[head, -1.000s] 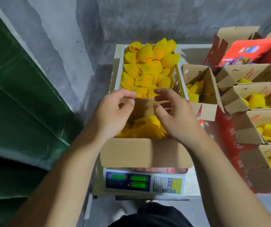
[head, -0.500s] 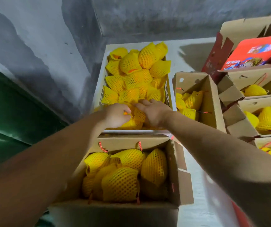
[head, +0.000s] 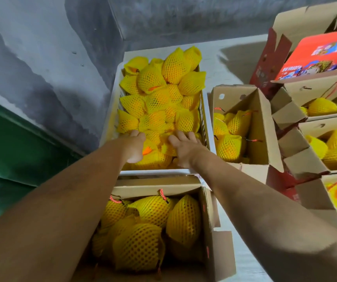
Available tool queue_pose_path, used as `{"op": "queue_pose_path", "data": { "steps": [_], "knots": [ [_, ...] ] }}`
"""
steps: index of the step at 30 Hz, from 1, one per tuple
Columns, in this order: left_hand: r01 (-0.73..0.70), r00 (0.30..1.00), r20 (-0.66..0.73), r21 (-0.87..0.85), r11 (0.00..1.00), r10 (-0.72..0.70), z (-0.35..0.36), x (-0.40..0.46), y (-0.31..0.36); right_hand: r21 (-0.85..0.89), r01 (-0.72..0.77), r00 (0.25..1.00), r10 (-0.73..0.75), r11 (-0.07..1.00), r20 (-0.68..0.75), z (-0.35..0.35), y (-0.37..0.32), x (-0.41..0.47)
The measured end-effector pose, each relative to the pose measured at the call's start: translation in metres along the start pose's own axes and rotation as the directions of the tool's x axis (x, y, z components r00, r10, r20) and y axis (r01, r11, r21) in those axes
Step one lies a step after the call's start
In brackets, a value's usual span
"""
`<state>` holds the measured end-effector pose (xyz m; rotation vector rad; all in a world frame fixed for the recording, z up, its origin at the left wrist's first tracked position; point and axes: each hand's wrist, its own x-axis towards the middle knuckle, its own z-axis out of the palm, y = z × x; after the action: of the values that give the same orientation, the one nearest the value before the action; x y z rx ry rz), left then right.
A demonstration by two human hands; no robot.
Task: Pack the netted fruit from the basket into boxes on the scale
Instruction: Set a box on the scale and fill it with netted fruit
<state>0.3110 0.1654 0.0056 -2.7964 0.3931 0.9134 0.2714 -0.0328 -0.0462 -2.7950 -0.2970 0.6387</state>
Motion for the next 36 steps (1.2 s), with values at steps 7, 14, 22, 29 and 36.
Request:
{"op": "queue_pose_path", "data": {
  "steps": [7, 14, 22, 29, 36],
  "knots": [
    [-0.022, 0.992, -0.115, 0.201, 0.979, 0.046, 0.004, 0.005, -0.006, -0.057, -0.057, 0.995, 0.052, 0.997, -0.081, 0.007, 0.0, 0.001],
    [-0.047, 0.984, -0.153, 0.286, 0.957, 0.094, 0.007, 0.006, -0.036, -0.017, -0.03, 0.994, 0.028, 0.999, -0.102, 0.006, 0.001, 0.002],
    [-0.083, 0.986, -0.101, 0.39, 0.917, 0.133, 0.003, 0.006, -0.043, -0.047, -0.076, 0.997, 0.074, 0.996, -0.034, 0.007, 0.003, 0.011],
    [0.085, 0.957, -0.256, -0.196, 0.977, -0.135, -0.028, -0.038, -0.034, 0.289, -0.052, 0.929, 0.153, 0.956, -0.338, -0.01, -0.008, -0.014],
    [-0.462, 0.886, -0.448, -0.877, -0.135, -0.12, -0.014, -0.132, 0.006, 0.59, 0.252, 0.855, 0.109, 0.767, -0.508, -0.086, -0.065, -0.106]
  ]
}}
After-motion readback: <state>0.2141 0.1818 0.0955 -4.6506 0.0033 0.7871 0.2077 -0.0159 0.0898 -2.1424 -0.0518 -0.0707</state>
